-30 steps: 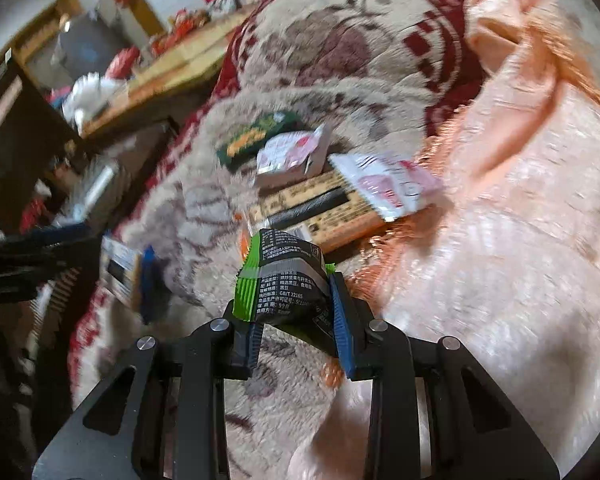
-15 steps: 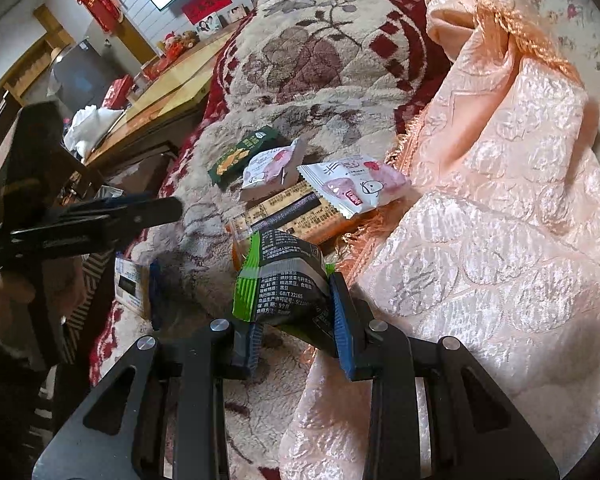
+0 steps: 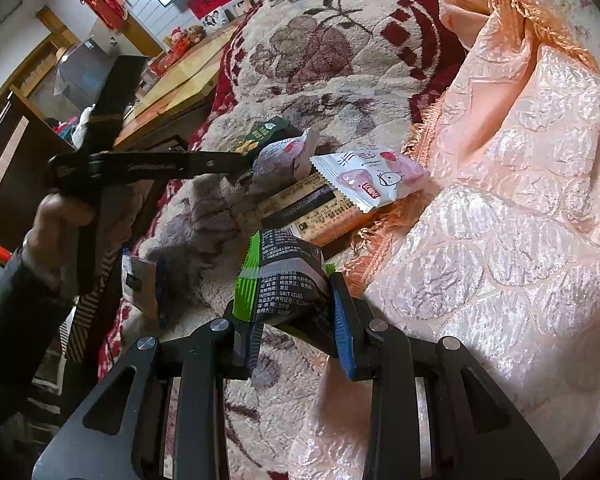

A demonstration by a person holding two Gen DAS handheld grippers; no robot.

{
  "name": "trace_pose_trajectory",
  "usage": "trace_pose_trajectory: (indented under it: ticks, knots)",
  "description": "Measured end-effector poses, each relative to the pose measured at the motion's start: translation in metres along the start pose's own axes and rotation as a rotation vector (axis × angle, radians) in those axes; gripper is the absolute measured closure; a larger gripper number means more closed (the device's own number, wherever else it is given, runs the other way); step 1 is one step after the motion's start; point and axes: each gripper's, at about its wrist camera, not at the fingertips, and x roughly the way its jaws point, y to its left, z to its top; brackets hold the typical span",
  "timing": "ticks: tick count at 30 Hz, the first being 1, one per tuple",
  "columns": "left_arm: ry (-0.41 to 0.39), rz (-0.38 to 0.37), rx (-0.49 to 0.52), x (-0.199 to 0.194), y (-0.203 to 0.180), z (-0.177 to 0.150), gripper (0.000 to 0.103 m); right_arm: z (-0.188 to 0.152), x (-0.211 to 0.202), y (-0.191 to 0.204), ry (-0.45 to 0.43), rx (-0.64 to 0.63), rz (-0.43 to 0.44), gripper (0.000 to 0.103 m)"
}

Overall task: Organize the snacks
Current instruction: 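Grasp the green cracker packet with the left tool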

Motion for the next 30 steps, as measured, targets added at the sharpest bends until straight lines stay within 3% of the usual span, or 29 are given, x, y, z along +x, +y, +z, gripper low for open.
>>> trace_pose_trajectory:
  ticks: [8,9,12,15,19,30]
  knots:
    - [-0.003,-0.008,0.045,0.023,0.001,0.014,0.020,0.002,0.009,-0.001,0.022,0.000,0.009,0.073]
    - [-0.011,0.006,0.060,0.024,-0.001,0.013,0.025,0.002,0.010,-0.001,0.024,0.000,0.011,0.073]
    - [-0.024,0.105,0.100,0.025,-0.003,0.008,0.055,0.003,0.011,-0.002,0.023,0.001,0.015,0.073]
    - [-0.029,0.082,0.062,0.020,0.005,0.005,0.056,0.003,0.009,-0.002,0.016,0.004,0.021,0.073]
    - [-0.052,0.114,0.018,0.004,0.010,-0.008,0.057,0.004,0.006,0.000,0.000,-0.002,0.032,0.073]
    - [-0.189,0.189,-0.106,-0.088,0.017,-0.064,0.056,-0.003,0.001,0.031,-0.018,-0.082,0.046,0.073]
